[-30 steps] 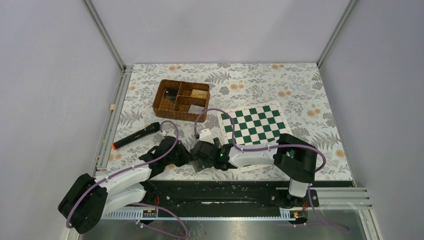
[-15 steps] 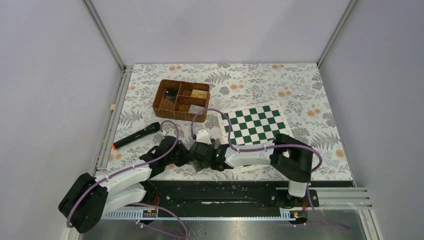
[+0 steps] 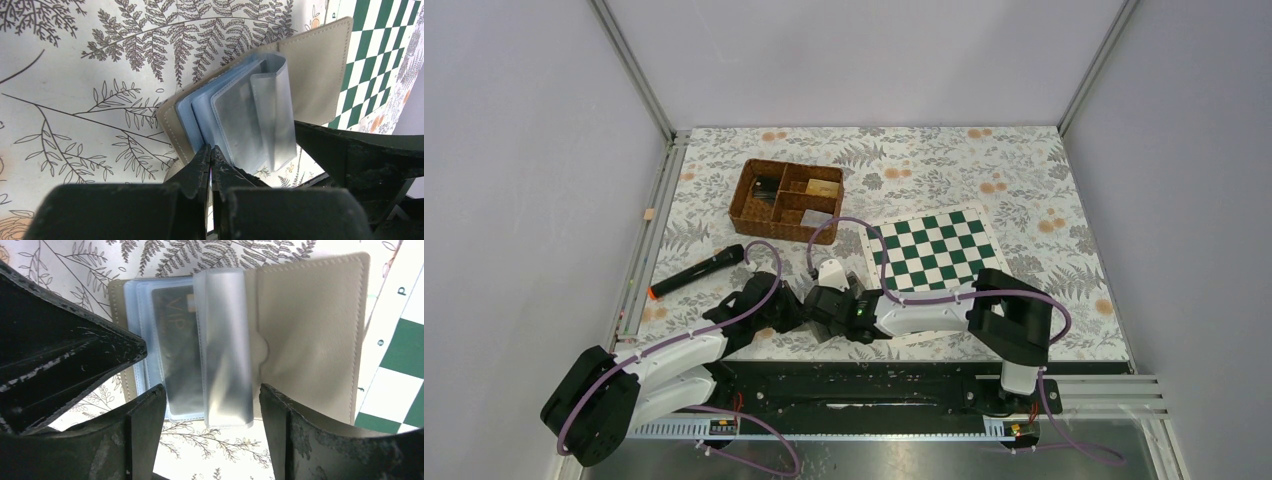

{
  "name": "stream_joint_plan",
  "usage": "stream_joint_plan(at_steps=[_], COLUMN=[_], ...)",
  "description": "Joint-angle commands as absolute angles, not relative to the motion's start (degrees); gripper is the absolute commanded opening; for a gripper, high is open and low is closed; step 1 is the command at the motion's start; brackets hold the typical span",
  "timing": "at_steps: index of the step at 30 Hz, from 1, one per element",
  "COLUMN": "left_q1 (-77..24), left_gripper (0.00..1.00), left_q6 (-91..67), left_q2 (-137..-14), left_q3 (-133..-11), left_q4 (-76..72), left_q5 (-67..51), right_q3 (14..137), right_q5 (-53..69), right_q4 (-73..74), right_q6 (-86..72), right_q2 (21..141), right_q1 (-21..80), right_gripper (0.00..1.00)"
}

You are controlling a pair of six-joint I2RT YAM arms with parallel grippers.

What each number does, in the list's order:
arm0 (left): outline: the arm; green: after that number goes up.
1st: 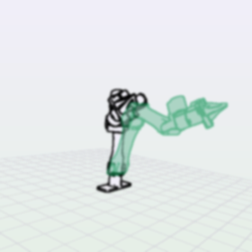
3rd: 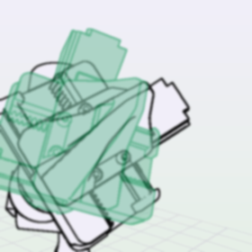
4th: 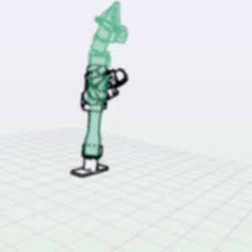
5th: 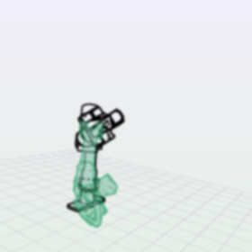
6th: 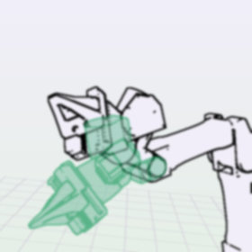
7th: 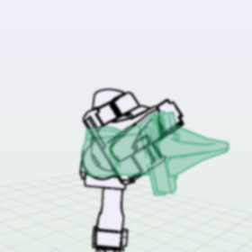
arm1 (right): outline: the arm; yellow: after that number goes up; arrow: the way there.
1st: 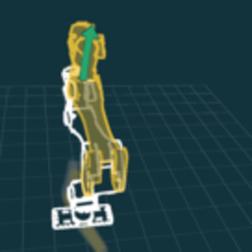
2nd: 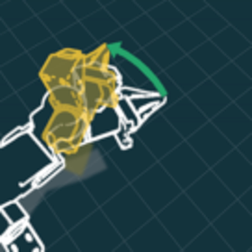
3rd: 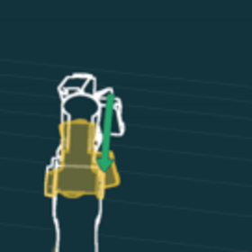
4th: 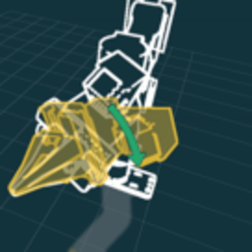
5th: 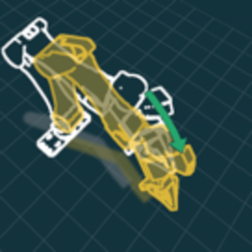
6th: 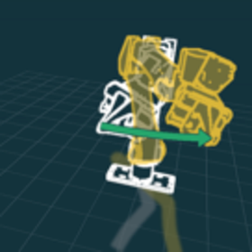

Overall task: Take the credit cards out of the card holder
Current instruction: Remove the credit card from the card holder.

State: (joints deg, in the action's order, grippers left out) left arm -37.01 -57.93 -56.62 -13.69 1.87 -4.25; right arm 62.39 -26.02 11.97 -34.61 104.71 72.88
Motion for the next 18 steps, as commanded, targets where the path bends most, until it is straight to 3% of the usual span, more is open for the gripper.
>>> stream_joint_plan(at_steps=[1,18], left_q1=[-37.1,-37.1], left_gripper=[0.0,0.0], left_q6=[-57.1,-57.0], left_q2=[-57.2,-57.7], left_q3=[-13.4,-13.2], left_q4=[5.3,5.8], left_q5=[-2.0,-1.6], right_q3=[61.8,61.8], right_q5=[-31.8,-35.9], right_q4=[15.9,16.1], right_q6=[-34.6,-31.9], right_q2=[101.4,98.1], right_q1=[73.3,73.4], right_gripper=[0.75,0.72])
